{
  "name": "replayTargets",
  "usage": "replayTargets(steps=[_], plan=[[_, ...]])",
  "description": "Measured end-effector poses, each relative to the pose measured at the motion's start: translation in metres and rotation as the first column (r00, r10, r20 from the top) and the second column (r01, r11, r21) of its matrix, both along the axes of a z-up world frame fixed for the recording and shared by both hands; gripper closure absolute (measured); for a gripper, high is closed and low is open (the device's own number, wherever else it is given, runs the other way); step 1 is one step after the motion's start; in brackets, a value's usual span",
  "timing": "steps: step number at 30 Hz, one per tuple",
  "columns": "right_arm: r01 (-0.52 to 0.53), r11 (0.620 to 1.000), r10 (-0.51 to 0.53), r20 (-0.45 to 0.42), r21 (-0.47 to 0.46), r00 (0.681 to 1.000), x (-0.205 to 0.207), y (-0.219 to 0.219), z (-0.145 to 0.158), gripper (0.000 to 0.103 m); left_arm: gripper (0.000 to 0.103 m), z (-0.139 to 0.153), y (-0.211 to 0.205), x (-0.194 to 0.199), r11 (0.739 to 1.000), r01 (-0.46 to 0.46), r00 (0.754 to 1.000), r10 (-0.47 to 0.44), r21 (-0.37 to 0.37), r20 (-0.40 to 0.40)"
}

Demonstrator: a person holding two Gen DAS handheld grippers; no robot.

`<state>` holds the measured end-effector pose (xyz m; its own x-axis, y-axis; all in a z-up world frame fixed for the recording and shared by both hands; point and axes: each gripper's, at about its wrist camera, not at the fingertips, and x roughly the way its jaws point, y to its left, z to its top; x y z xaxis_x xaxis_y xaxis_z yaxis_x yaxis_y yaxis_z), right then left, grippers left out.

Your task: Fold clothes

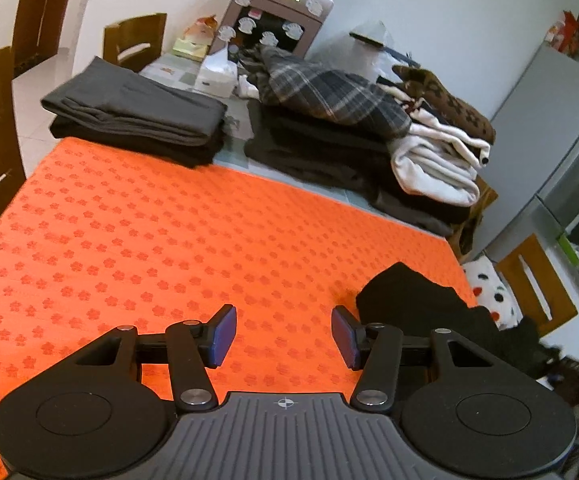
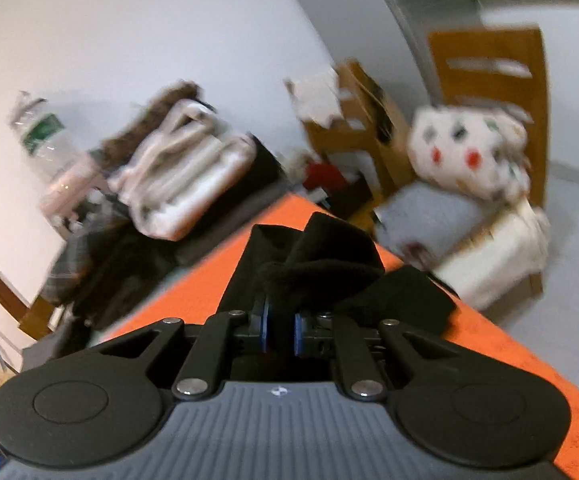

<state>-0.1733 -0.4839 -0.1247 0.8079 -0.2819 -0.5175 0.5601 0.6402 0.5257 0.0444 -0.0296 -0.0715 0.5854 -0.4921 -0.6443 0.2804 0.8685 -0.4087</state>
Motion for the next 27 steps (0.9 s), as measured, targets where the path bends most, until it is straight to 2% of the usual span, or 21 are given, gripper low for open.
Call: replayTargets(steps=[3, 4, 7, 12, 14, 16, 18, 21, 24, 27], plan=[[-0.009, 1.000, 0.010, -0.084, 0.017, 0.996, 0.000, -0.010, -0.028, 0.085, 0.047, -0.002, -0.014, 0.003, 0.999, 0.035, 0.999, -0.035, 0.016, -0.006], [-0.009, 1.000, 0.011, -0.104, 0.022, 0.995, -0.001, -0.012, -0.034, 0.078, 0.046, -0.003, -0.019, 0.004, 0.998, 0.051, 0.999, -0.051, 0.023, -0.006], [0.013, 1.000, -0.016, -0.125, -0.025, 0.992, -0.010, -0.009, -0.027, 0.067, 0.046, -0.004, -0.035, 0.008, 0.994, 0.100, 0.995, -0.100, 0.031, -0.009], [0.000, 0.980, -0.028, -0.141, -0.199, 0.990, -0.016, 0.009, 0.012, 0.067, 0.048, -0.009, -0.080, 0.017, 0.972, 0.230, 0.973, -0.231, 0.054, 0.015], [-0.016, 0.966, -0.016, -0.121, -0.257, 0.993, -0.013, 0.019, 0.026, 0.067, 0.054, -0.011, -0.104, 0.021, 0.955, 0.287, 0.956, -0.290, 0.070, 0.039], [-0.059, 0.961, 0.034, -0.095, -0.270, 0.995, -0.006, 0.028, 0.033, 0.067, 0.066, -0.014, -0.128, 0.026, 0.937, 0.339, 0.937, -0.344, 0.083, 0.061], [-0.117, 0.958, 0.100, -0.077, -0.262, 0.992, 0.004, 0.036, 0.032, 0.067, 0.070, -0.017, -0.151, 0.030, 0.921, 0.380, 0.919, -0.387, 0.088, 0.077], [-0.209, 0.942, 0.188, -0.104, -0.264, 0.977, 0.023, 0.049, 0.023, 0.067, 0.073, -0.025, -0.181, 0.036, 0.900, 0.422, 0.898, -0.432, 0.108, 0.086], [-0.286, 0.916, 0.249, -0.160, -0.283, 0.955, 0.041, 0.059, 0.004, 0.068, 0.073, -0.041, -0.203, 0.044, 0.888, 0.437, 0.891, -0.449, 0.146, 0.061], [-0.299, 0.917, 0.248, -0.212, -0.264, 0.945, 0.050, 0.057, -0.019, 0.070, 0.075, -0.064, -0.215, 0.056, 0.882, 0.433, 0.897, -0.442, 0.187, 0.005]])
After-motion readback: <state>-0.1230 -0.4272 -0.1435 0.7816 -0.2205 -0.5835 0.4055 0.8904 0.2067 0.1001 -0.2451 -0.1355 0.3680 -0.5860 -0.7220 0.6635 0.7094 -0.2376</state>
